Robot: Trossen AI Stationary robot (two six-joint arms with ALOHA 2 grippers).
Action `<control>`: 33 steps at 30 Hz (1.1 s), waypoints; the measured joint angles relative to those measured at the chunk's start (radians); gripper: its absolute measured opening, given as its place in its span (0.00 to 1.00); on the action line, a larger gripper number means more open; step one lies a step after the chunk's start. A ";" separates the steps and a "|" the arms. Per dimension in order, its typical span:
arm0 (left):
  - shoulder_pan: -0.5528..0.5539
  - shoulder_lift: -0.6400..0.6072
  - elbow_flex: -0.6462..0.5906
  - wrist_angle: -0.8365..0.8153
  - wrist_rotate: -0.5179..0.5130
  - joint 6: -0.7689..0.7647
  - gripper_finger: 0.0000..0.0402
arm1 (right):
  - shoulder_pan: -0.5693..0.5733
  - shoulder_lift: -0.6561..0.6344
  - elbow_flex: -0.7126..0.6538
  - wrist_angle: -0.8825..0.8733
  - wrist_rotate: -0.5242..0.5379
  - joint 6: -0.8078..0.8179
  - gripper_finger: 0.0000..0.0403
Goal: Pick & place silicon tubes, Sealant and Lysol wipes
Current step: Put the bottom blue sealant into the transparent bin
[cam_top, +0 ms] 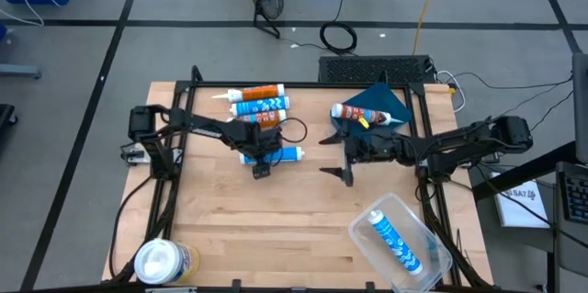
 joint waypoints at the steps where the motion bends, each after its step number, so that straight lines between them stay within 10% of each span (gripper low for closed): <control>1: -0.005 0.000 0.000 0.002 0.000 0.000 0.84 | 0.013 0.000 0.000 0.007 0.000 -0.001 0.94; 33: -0.066 -0.003 0.003 0.027 0.000 0.023 0.73 | 0.116 0.000 0.000 0.006 0.001 -0.001 0.94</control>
